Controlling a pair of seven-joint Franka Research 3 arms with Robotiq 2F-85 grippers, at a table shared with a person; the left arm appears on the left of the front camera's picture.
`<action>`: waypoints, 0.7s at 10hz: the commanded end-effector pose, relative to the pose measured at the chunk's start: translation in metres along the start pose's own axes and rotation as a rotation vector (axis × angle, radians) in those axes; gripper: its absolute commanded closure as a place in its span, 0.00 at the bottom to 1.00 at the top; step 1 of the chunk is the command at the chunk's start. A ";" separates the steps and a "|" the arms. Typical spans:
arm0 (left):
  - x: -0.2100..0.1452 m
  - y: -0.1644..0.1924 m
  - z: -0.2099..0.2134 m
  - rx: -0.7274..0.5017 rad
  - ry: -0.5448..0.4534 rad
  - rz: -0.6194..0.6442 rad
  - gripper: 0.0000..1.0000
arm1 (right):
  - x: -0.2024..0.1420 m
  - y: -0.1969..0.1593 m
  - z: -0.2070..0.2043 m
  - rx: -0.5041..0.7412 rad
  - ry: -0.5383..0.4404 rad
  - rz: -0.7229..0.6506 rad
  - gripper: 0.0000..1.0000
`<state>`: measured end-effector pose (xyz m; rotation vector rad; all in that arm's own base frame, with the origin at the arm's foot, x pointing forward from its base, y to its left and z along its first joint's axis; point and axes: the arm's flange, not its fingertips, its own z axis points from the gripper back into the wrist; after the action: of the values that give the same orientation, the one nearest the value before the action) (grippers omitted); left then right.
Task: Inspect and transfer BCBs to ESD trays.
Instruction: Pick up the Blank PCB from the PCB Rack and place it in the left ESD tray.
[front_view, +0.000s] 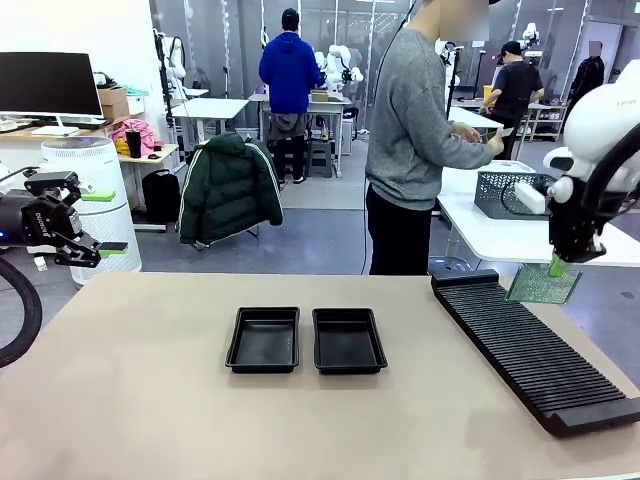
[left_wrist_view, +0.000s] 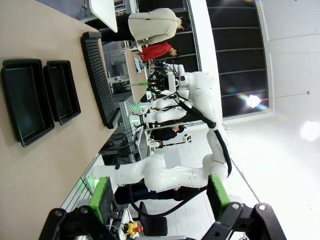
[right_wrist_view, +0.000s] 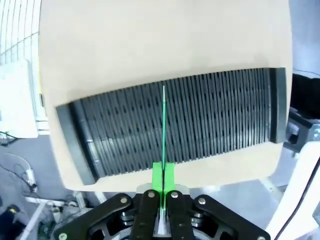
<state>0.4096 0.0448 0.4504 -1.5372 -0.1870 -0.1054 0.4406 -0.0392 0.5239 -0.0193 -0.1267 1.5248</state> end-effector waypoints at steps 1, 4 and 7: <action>0.000 0.000 0.001 -0.001 -0.002 -0.001 0.00 | 0.014 0.000 0.036 0.042 -0.031 -0.086 1.00; 0.000 0.000 0.001 -0.001 -0.002 -0.001 0.00 | 0.017 -0.001 0.079 0.056 -0.059 -0.161 1.00; 0.000 0.000 0.001 -0.001 -0.002 -0.001 0.00 | 0.019 -0.006 0.097 0.080 -0.086 -0.198 1.00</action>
<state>0.4096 0.0448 0.4504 -1.5372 -0.1870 -0.1053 0.4323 -0.0293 0.6171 0.0798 -0.1253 1.3676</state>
